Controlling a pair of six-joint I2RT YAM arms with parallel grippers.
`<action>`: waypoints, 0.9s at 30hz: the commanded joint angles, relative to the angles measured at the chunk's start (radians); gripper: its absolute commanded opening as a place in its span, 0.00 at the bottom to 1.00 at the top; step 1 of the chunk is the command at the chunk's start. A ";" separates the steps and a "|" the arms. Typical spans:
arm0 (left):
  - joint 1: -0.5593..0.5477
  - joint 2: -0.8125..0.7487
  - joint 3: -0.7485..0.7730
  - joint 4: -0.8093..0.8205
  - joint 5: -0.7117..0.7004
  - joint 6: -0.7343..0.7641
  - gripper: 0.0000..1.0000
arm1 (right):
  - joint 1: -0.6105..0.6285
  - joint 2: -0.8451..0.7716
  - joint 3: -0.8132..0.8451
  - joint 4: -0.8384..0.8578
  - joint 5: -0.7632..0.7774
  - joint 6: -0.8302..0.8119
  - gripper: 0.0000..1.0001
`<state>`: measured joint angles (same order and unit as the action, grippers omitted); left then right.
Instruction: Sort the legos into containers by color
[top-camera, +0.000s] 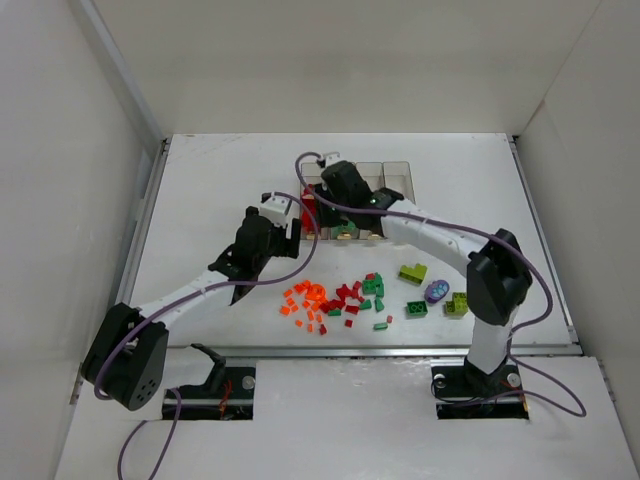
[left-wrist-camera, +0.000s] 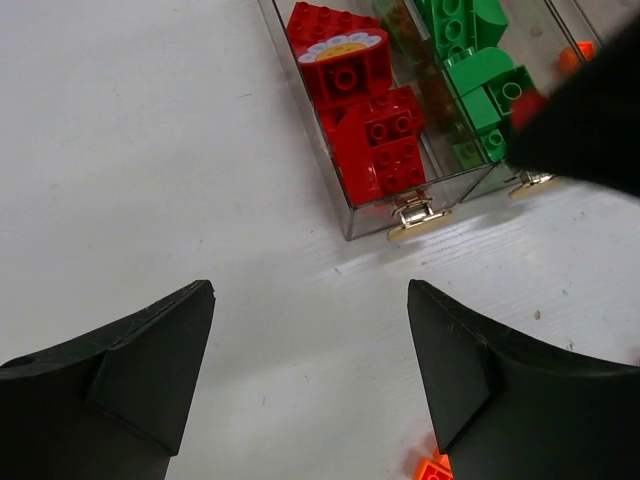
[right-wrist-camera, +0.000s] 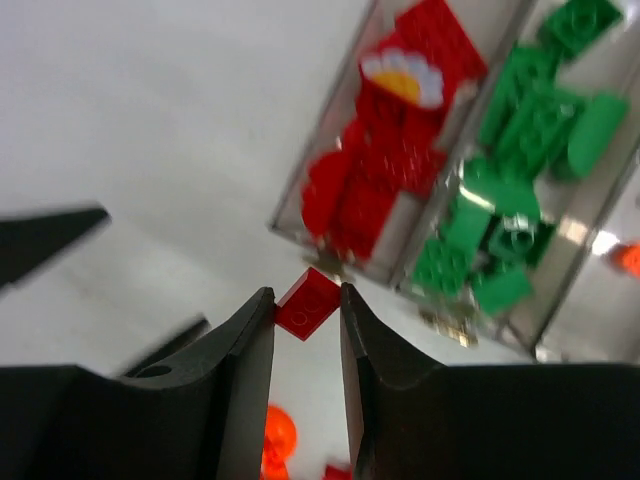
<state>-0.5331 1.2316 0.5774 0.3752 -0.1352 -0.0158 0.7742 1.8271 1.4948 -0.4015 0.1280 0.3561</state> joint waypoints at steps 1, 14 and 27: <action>-0.005 -0.044 -0.016 0.037 -0.032 -0.027 0.76 | -0.002 0.118 0.171 0.000 0.056 -0.062 0.11; 0.045 -0.044 -0.016 0.038 0.025 -0.038 0.69 | -0.121 0.379 0.496 -0.051 -0.013 -0.072 0.52; 0.045 0.025 0.044 0.001 0.126 0.016 0.66 | -0.157 0.232 0.426 -0.055 -0.131 -0.121 0.73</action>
<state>-0.4904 1.2507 0.5716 0.3664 -0.0483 -0.0177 0.6331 2.1960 1.9228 -0.4683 0.0315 0.2638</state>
